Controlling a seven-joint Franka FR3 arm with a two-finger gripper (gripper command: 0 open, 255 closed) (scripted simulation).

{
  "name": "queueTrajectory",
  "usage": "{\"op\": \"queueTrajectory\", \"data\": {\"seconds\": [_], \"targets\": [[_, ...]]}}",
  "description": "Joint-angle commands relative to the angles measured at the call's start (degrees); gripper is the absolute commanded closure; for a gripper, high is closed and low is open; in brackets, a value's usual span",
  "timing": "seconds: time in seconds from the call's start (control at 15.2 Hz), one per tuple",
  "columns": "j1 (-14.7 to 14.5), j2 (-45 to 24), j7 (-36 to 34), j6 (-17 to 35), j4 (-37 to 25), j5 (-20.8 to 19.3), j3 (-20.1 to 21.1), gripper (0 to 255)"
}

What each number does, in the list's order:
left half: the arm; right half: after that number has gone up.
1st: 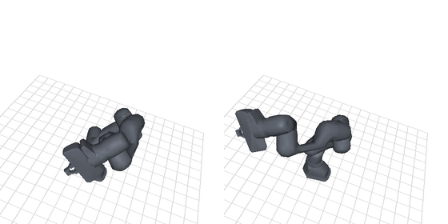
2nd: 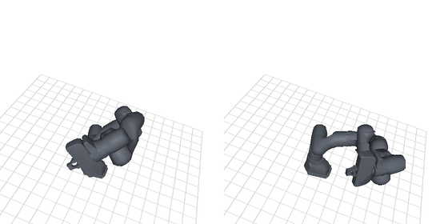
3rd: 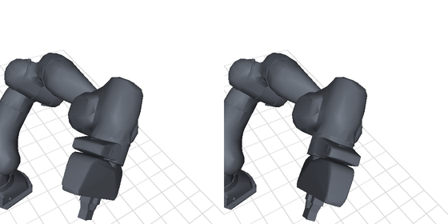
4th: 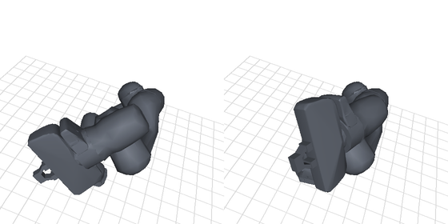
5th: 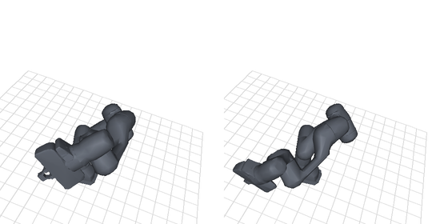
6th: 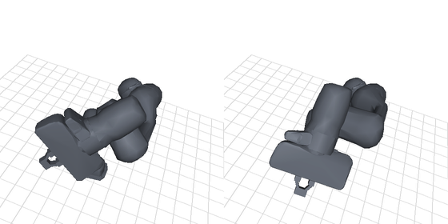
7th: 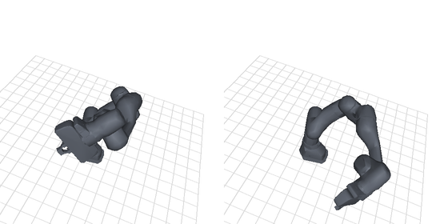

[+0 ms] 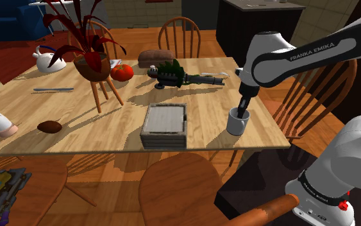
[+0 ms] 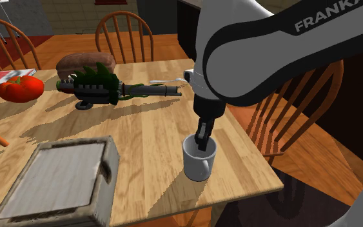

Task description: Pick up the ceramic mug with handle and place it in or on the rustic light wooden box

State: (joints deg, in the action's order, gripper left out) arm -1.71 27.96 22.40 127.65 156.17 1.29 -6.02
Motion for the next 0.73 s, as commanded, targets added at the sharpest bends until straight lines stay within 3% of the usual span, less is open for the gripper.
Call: {"op": "queueTrajectory", "data": {"seconds": [0.0,0.2,0.66], "targets": [[0.0,0.0,0.0,0.0,0.0,0.0,0.0,255],[0.0,0.0,0.0,0.0,0.0,0.0,0.0,255],[0.2,3.2,-0.5,-6.6,-3.4,-0.2,0.3,255]]}}
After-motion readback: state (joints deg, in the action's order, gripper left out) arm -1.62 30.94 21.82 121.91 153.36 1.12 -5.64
